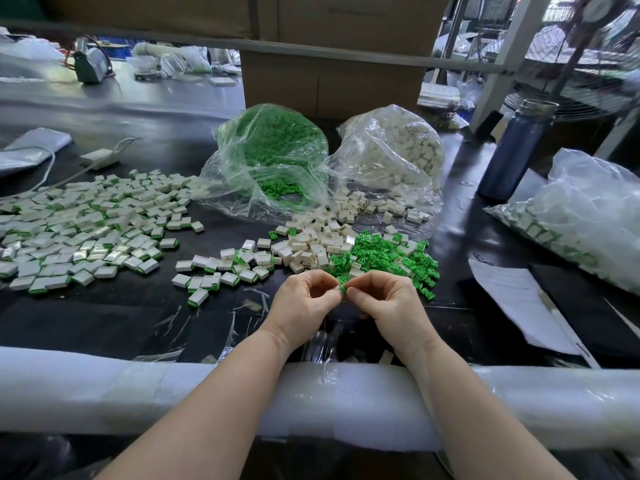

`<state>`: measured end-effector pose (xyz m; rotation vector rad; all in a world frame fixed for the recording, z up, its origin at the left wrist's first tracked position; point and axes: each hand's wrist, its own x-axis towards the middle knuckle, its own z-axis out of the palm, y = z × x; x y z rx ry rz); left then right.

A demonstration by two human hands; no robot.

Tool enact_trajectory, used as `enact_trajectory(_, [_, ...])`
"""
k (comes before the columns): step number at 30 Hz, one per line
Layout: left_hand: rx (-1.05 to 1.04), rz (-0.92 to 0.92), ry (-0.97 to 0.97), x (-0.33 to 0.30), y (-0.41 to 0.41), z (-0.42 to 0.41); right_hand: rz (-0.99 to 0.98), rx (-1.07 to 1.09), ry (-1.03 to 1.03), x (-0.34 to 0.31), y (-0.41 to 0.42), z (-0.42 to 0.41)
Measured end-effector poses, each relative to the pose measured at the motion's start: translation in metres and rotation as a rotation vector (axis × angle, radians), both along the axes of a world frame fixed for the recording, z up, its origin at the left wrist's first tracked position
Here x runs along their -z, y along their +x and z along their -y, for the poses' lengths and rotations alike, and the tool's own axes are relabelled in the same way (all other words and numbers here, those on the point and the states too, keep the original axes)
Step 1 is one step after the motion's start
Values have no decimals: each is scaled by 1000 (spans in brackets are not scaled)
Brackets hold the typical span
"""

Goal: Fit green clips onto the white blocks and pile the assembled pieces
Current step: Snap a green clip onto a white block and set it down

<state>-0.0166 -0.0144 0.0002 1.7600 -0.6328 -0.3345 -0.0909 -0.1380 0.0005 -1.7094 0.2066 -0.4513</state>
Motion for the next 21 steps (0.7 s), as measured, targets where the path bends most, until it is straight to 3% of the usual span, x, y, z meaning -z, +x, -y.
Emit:
enact_trajectory(7, [0,43,-25,-2,0,0,-49,6,48,0,1,0])
enact_trajectory(12, [96,-8,-79,-4,-3,1,-137,-125,-19,-2,2,-1])
enact_trajectory(21, [166,109,48,-5,-6,0,-128,-138,114,-3,0,1])
